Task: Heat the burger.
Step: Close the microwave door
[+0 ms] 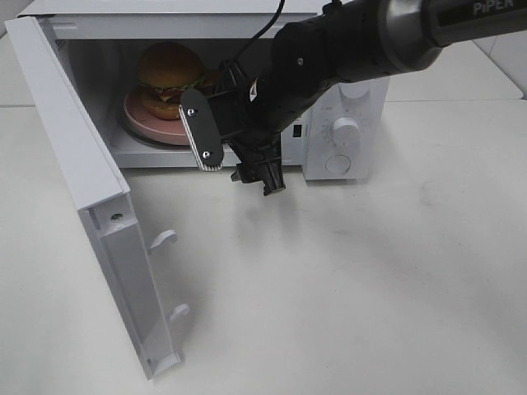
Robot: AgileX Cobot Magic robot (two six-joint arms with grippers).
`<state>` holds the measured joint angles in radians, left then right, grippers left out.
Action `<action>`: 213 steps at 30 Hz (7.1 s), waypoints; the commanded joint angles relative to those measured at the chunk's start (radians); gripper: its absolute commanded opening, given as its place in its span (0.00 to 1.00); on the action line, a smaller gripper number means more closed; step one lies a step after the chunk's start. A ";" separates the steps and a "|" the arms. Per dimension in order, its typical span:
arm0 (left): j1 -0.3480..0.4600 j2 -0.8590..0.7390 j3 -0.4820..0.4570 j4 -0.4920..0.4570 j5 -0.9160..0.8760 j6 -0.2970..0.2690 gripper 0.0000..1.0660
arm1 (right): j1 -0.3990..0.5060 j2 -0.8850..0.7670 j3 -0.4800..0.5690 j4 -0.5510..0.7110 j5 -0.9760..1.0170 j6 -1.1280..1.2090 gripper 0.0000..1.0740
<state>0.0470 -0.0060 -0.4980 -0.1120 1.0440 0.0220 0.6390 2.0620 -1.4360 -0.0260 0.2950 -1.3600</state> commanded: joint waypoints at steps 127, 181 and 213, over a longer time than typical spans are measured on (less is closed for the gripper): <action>-0.005 -0.020 0.003 0.002 -0.010 -0.004 0.97 | -0.558 -2.092 0.930 -0.054 0.741 1.417 0.71; -0.005 0.086 -0.047 -0.088 -0.076 0.117 0.97 | -0.558 -2.092 0.930 -0.054 0.741 1.417 0.71; -0.007 0.502 0.164 -0.262 -0.795 0.374 0.00 | -0.558 -2.092 0.930 -0.054 0.741 1.418 0.71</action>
<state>0.0470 0.4950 -0.3400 -0.3540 0.2920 0.3750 0.0880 -0.0040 -0.5060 -0.0800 1.0370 0.0740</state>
